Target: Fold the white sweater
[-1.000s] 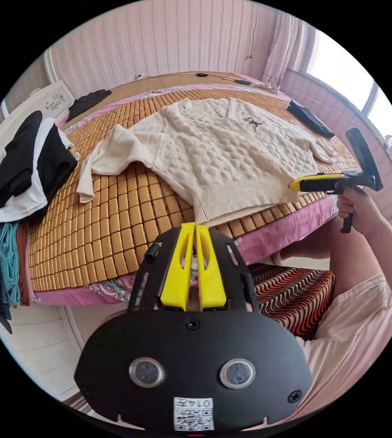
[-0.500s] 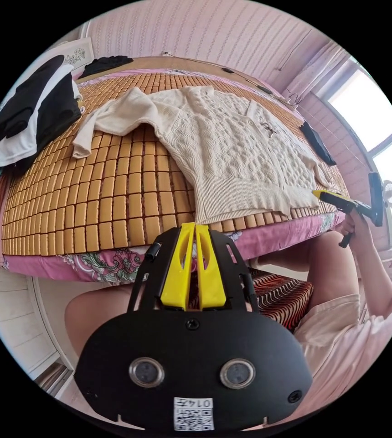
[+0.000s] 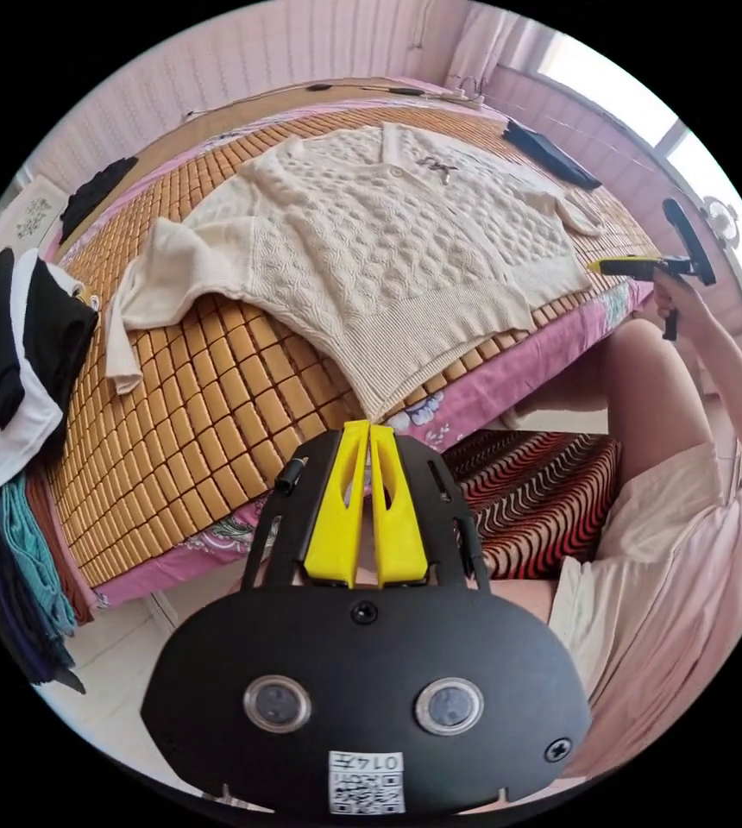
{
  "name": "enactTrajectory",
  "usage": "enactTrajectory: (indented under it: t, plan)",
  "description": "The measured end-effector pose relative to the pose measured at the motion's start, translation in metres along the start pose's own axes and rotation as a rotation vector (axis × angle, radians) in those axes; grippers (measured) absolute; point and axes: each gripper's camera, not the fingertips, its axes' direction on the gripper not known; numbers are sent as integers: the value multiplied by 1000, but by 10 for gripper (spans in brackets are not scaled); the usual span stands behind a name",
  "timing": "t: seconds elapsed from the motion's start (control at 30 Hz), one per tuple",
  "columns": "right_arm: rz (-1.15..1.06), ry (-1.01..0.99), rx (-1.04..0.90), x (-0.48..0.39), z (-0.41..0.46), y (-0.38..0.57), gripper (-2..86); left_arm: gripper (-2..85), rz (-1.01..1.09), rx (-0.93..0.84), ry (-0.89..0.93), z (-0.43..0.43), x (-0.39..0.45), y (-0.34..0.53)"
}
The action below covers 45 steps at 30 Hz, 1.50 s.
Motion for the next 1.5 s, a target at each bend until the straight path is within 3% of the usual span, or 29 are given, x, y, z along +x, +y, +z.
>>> enactTrajectory:
  t: [0.17, 0.33, 0.47, 0.57, 0.7, 1.0, 1.3, 1.5]
  plan:
    - [-1, -17, -71, 6, -11, 23, 4, -10, 154, -177, 30, 14, 26, 17]
    - [23, -9, 16, 0, -25, 11, 32, -8, 151, -127, -143, 3, 35, 16]
    - [19, -17, 59, -19, -22, -18, 82, -1, 50, 45, -142, -12, 17, -18]
    - [18, 16, 20, -30, -9, -32, 65, 17, -92, 120, -44, -8, -12, -43]
    - [-69, 27, 16, -43, -11, -37, 25, 122, -274, 80, 129, 31, -49, -66]
    - [-87, -70, -30, -44, -32, -43, 10, 9, -146, 114, 96, 34, -39, -75]
    - [-224, 16, -186, -83, -37, -28, 15, 25, -78, -8, 183, 18, -46, -23]
    - [-357, 201, -151, -110, -53, -43, 29, 49, -117, 21, -13, 0, -76, -7]
